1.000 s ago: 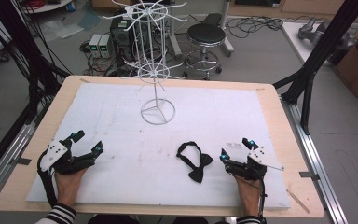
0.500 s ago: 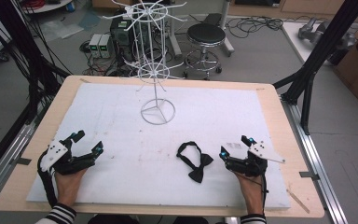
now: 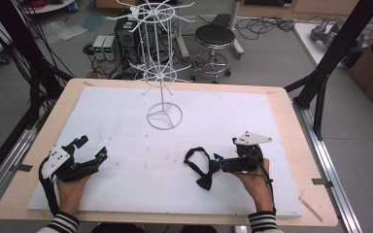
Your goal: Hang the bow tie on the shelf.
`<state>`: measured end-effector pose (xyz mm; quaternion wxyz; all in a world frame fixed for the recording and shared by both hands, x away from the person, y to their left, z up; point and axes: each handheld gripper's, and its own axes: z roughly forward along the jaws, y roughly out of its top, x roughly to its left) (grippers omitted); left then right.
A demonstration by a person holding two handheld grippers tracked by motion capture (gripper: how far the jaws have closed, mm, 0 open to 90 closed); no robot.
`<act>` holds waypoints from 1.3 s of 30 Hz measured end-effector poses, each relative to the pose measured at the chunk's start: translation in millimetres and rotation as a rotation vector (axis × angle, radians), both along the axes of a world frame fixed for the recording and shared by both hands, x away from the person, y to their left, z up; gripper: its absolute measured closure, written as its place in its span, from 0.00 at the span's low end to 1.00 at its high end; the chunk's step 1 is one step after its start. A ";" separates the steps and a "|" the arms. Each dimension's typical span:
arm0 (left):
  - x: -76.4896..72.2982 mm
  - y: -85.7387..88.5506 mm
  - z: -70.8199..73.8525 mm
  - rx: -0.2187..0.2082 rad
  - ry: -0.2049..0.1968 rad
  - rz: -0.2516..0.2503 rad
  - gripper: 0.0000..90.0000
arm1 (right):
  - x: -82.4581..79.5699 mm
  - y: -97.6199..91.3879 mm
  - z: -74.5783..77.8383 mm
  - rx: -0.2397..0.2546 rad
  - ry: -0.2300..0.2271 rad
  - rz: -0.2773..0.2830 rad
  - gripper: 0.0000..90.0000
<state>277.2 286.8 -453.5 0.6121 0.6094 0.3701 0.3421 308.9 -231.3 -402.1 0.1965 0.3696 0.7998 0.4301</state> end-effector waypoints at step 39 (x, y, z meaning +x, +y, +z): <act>0.5 1.4 0.0 -0.007 0.003 -0.007 0.17 | 40.3 61.0 -10.7 -0.287 0.382 0.080 0.59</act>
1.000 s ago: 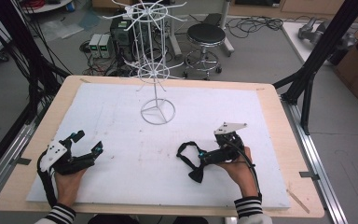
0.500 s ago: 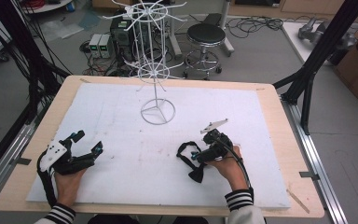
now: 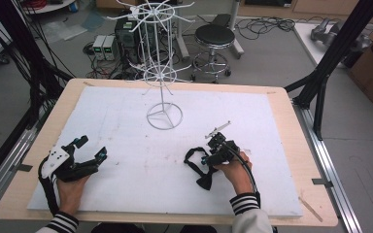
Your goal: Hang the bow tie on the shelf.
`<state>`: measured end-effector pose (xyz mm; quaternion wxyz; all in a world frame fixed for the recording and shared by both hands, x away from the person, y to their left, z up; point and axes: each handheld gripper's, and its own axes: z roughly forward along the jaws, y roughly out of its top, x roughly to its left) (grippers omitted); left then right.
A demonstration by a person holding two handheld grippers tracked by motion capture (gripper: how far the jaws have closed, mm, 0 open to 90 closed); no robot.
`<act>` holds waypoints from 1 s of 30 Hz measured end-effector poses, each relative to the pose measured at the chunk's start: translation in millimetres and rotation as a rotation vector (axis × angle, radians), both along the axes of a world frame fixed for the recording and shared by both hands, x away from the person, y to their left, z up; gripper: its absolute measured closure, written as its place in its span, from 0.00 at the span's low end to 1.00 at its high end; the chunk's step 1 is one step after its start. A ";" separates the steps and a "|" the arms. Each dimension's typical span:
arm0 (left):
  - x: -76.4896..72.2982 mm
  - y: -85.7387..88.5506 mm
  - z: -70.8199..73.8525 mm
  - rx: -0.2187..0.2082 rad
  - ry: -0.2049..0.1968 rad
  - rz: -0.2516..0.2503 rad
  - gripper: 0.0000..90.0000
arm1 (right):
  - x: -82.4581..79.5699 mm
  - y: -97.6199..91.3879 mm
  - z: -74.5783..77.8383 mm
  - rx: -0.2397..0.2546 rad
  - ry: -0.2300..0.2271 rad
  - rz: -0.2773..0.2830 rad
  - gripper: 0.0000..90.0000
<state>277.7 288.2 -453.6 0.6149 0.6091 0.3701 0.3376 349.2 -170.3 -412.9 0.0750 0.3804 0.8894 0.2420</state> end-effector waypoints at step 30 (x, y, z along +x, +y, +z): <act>-0.2 -0.1 -0.1 -0.001 -0.002 -0.001 0.17 | -4.7 4.9 4.5 -0.006 -0.075 0.029 0.98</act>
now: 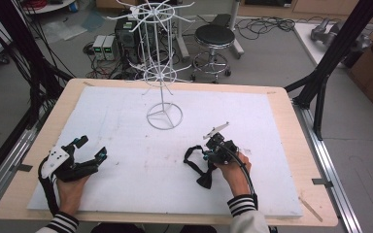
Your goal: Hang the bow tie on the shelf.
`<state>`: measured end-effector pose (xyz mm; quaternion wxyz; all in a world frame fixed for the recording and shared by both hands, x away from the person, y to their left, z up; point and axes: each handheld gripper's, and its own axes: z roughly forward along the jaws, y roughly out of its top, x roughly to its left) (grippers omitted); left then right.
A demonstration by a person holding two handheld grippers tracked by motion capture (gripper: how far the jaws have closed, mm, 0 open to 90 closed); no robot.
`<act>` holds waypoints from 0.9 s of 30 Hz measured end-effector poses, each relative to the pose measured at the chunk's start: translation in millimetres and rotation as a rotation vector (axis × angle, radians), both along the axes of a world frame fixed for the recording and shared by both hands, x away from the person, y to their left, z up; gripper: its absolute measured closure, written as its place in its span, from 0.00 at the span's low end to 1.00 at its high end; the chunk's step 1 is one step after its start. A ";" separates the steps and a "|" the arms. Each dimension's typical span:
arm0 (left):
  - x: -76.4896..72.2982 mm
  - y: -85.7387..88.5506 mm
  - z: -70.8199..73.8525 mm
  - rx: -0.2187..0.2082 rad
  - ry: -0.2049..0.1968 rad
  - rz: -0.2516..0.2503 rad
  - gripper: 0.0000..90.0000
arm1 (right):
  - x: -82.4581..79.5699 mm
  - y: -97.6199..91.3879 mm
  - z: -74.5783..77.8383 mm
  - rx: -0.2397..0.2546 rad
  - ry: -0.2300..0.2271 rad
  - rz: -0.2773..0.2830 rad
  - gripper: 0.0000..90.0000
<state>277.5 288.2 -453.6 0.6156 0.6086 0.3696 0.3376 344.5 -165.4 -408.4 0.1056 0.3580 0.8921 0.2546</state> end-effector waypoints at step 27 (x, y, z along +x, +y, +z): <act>0.1 -0.5 0.1 0.001 0.002 0.004 0.17 | -17.8 -3.5 32.9 0.277 -0.258 0.093 0.98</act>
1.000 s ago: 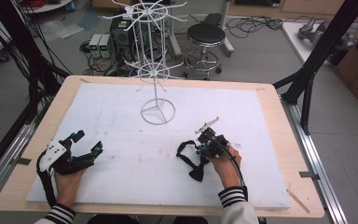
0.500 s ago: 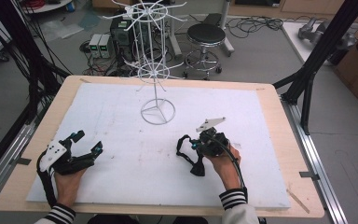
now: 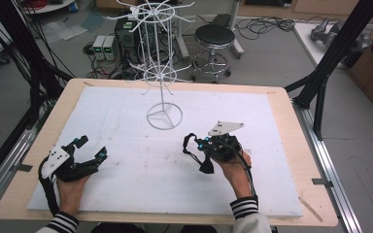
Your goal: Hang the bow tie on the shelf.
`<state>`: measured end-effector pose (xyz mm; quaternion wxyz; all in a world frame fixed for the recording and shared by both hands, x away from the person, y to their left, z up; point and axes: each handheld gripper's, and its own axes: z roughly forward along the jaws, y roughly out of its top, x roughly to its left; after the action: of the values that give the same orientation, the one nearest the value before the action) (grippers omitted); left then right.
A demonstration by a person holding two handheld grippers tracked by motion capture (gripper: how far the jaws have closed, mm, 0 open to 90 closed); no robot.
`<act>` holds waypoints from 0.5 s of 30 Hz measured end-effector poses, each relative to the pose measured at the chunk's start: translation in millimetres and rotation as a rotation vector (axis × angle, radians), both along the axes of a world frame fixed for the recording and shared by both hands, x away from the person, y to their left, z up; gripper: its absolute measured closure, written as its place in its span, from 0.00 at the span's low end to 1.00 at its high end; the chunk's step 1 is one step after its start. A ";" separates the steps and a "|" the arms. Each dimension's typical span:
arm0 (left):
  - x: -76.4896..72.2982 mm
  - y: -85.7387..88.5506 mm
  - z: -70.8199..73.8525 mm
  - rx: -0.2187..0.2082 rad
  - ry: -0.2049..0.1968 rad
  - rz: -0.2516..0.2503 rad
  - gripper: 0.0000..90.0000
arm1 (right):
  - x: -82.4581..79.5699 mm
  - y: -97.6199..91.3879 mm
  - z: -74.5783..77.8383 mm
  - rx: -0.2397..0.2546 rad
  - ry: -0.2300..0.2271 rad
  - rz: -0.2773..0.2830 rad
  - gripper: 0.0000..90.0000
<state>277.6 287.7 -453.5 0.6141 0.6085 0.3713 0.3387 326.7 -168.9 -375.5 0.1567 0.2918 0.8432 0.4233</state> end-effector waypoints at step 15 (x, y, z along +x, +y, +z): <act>-0.1 -0.3 0.0 0.006 0.000 0.001 0.17 | -1.5 2.1 15.0 0.156 -0.089 0.067 0.98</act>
<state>277.5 287.4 -453.5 0.6120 0.6102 0.3706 0.3402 325.2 -166.8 -360.5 0.1566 0.2554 0.8093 0.5052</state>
